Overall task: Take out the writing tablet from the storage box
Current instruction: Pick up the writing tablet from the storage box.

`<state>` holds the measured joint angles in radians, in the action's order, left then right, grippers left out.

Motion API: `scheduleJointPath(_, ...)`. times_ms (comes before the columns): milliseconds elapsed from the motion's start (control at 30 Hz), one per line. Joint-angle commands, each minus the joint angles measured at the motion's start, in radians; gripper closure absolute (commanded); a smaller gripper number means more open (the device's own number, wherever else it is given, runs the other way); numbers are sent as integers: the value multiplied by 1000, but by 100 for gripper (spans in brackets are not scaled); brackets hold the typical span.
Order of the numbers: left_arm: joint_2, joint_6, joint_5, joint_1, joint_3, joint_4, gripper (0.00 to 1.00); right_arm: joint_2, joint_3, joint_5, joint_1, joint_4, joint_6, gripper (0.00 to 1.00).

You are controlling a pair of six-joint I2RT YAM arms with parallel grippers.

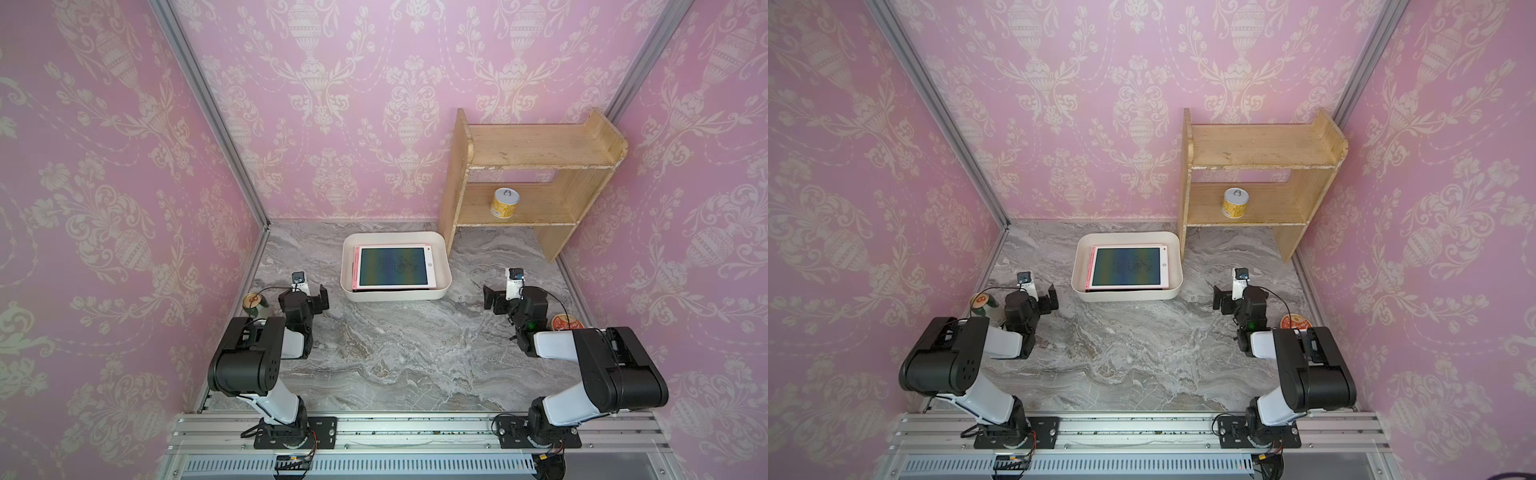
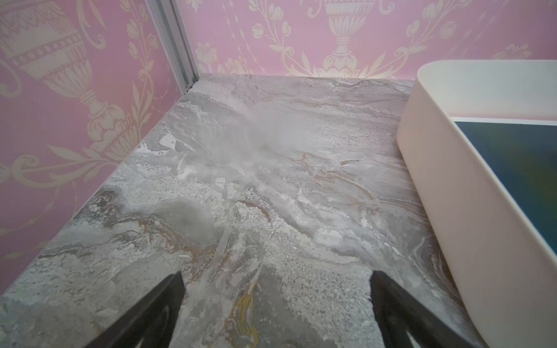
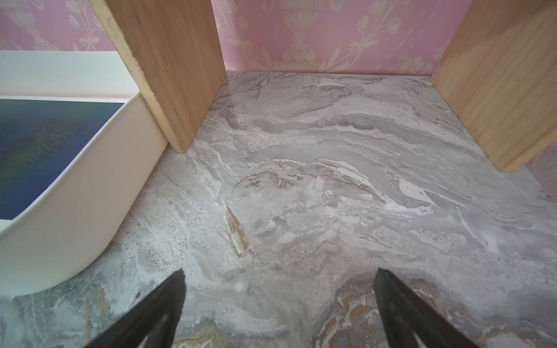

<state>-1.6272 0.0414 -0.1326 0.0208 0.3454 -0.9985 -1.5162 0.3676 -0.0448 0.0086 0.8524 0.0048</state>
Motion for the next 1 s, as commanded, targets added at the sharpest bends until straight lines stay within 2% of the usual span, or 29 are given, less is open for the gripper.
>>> scheduleJointPath(0,-10,-29,22,-7,13,-11,1,-7,16,1,1,11,16,0)
scheduleJointPath(600,-8,-29,23,-8,12,-12,1,-7,18,2,2,11,18,0)
scheduleJointPath(767,-10,2,-71,-7,-3,-43,1,-6,20,-4,-7,5,26,0)
scheduleJointPath(967,8,-6,-49,-7,17,5,1,-7,21,-4,-6,5,26,0)
